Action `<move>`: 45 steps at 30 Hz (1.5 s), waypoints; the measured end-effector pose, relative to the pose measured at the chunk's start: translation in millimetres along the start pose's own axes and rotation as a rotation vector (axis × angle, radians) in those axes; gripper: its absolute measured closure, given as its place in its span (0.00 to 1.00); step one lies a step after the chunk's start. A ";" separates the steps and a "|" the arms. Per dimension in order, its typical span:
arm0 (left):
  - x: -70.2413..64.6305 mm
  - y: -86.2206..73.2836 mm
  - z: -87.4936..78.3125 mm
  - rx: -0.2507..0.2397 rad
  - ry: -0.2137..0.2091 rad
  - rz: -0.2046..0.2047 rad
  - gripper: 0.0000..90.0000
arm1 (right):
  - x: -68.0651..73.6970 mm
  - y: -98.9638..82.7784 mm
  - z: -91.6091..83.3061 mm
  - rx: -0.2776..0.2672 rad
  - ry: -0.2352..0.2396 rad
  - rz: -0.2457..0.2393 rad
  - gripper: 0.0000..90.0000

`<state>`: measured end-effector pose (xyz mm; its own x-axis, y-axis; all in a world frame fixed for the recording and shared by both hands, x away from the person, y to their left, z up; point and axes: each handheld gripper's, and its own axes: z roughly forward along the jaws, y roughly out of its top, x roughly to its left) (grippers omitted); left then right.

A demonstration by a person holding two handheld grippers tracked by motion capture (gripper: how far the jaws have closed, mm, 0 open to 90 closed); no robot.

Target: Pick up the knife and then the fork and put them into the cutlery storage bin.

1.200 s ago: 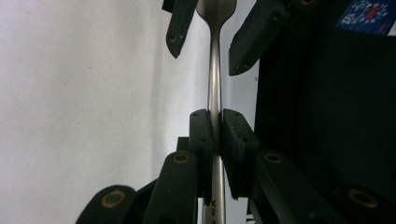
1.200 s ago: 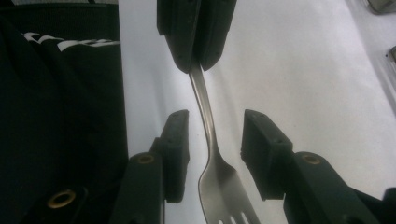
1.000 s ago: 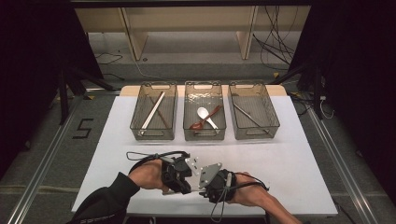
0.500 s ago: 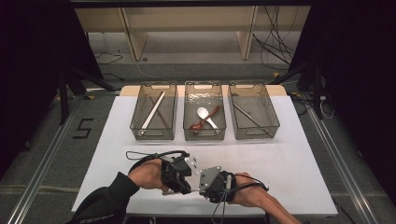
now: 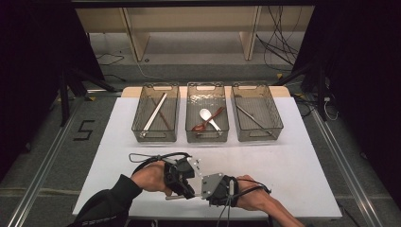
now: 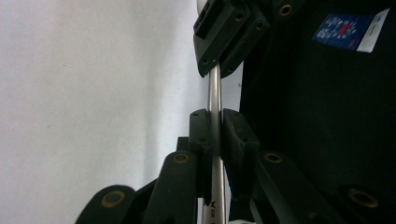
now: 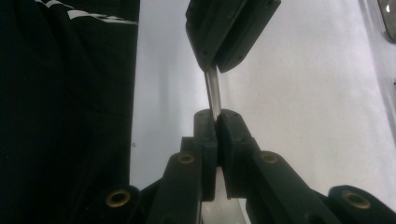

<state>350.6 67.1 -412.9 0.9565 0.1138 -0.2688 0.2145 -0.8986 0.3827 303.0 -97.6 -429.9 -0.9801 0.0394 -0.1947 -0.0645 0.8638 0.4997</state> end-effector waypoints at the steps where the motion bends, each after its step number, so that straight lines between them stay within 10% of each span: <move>1: 1.1 0.1 -1.3 0.005 -0.002 0.005 0.91 | 0.6 -0.1 -0.7 -0.001 -0.001 0.001 0.96; 25: 19.4 -8.9 -7.4 -0.092 -0.016 -0.093 0.74 | -2.9 -3.7 -7.2 0.017 -0.091 0.005 0.99; 45: 20.4 -29.8 -54.7 -0.246 0.207 -0.191 0.35 | -39.7 -38.8 -31.4 0.033 -0.218 0.195 0.99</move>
<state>374.6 119.4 -381.4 0.9090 0.3755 -0.1808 0.4099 -0.7268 0.5511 338.5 -148.4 -415.1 -0.9098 0.3102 -0.2759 0.1308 0.8449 0.5187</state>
